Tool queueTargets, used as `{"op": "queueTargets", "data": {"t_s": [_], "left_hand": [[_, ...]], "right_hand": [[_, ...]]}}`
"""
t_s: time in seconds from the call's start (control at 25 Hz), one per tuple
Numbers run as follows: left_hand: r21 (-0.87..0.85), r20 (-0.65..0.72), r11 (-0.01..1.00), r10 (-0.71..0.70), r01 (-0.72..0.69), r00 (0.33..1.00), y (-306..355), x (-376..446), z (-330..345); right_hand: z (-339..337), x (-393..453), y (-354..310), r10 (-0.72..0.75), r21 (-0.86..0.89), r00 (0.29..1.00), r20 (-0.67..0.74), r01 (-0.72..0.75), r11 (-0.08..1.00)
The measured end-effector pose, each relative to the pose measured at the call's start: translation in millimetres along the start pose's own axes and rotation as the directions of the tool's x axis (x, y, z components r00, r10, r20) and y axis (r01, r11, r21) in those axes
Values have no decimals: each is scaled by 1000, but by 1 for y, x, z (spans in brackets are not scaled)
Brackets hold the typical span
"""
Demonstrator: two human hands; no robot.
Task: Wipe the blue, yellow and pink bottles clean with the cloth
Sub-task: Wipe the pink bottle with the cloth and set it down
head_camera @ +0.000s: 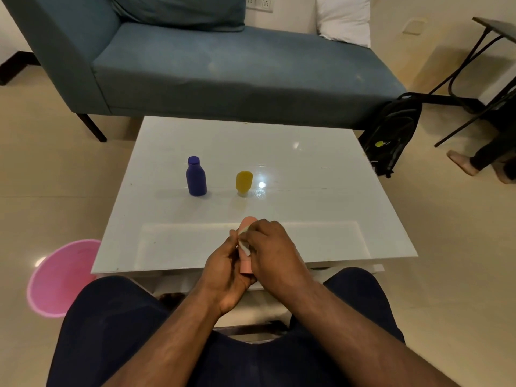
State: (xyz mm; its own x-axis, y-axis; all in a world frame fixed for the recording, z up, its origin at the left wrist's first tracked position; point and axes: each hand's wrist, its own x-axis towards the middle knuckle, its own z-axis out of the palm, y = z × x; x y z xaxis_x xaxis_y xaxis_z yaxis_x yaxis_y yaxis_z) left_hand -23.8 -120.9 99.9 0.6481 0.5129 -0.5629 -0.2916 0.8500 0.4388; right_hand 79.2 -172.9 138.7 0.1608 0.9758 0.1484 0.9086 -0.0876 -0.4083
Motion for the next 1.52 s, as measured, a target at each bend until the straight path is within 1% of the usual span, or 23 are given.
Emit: {"op": "queueTargets", "data": {"t_s": [0.04, 0.08, 0.16, 0.2, 0.24, 0.36, 0.44, 0.52, 0.56, 0.6, 0.68, 0.76, 0.8, 0.88, 0.92, 0.96, 1.08, 1.12, 1.24, 1.28, 1.44, 1.48, 1.52], "left_hand": [[6, 6, 1000, -6, 6, 1000, 0, 0, 0], [7, 12, 1000, -7, 7, 1000, -1, 1, -1], [-6, 21, 1000, 1, -1, 1000, -2, 4, -1], [-10, 22, 1000, 5, -5, 1000, -2, 5, -1], [-15, 28, 1000, 11, -11, 1000, -2, 6, -2], [-19, 58, 1000, 20, -19, 998, -1, 5, -4], [-5, 36, 1000, 23, -22, 999, -2, 5, -3], [-13, 20, 1000, 9, -9, 1000, -4, 6, -3], [-21, 15, 1000, -2, 2, 1000, -4, 6, -3], [-23, 16, 1000, -8, 8, 1000, -3, 6, -3], [-20, 29, 1000, -6, 7, 1000, -1, 4, -4], [-24, 24, 1000, 1, 0, 1000, -2, 3, -3], [-29, 14, 1000, 4, -4, 1000, -3, 3, -3], [-46, 4, 999, 1, 0, 1000, -3, 3, -2], [-60, 3, 998, -11, 11, 1000, -3, 4, -2], [-71, -1, 997, -20, 20, 1000, -2, 5, -3], [-101, -32, 994, -39, 35, 999, 0, 5, -7], [-116, -29, 992, -44, 41, 999, -1, 6, -8], [-150, -3, 988, -47, 46, 999, -2, 6, -6], [-156, -3, 987, -47, 46, 999, -2, 7, -7], [-196, -15, 979, -65, 61, 998, 1, 5, -10], [-194, -14, 979, -65, 61, 998, 2, 5, -9], [-184, -18, 981, -60, 55, 998, 1, 6, -7]], "right_hand": [[-1, -1, 3, -29, -10, 999, 18, 29, 1000], [-2, 6, 11, -2, -9, 1000, 3, 2, 1000], [-4, 21, 21, 118, 15, 987, -106, -118, 993], [-3, 24, 21, 145, 8, 983, -116, -145, 989], [-1, 23, 17, 119, -18, 988, -94, -121, 993], [3, 3, 4, -67, -63, 997, 35, 69, 996], [-1, 13, 17, -46, -61, 999, -8, 45, 997], [-4, 28, 27, 48, -62, 989, -137, -57, 996], [-3, 29, 26, 84, -46, 984, -158, -92, 995], [-1, 26, 21, 89, -28, 986, -140, -93, 995], [2, 8, 9, 11, -3, 998, -55, -11, 1000], [0, -5, 10, -40, 37, 999, -25, 41, 999], [0, -1, 15, 7, 74, 999, -50, -4, 997], [-1, 8, 21, 175, 164, 978, -112, -155, 974], [-1, 9, 17, 211, 171, 970, -118, -189, 967], [2, 5, 11, 187, 145, 976, -114, -169, 975], [5, -20, -4, -7, 87, 1000, -20, 9, 996], [6, -21, 0, -13, 101, 1000, -15, 15, 995], [7, -6, 17, 208, 202, 973, -98, -185, 962], [8, -5, 14, 223, 199, 970, -101, -200, 959], [10, -27, -2, 13, 121, 1000, -16, -11, 993], [9, -25, 3, 21, 129, 1000, -20, -18, 991], [10, -18, 11, 78, 153, 995, -55, -69, 986]]}}
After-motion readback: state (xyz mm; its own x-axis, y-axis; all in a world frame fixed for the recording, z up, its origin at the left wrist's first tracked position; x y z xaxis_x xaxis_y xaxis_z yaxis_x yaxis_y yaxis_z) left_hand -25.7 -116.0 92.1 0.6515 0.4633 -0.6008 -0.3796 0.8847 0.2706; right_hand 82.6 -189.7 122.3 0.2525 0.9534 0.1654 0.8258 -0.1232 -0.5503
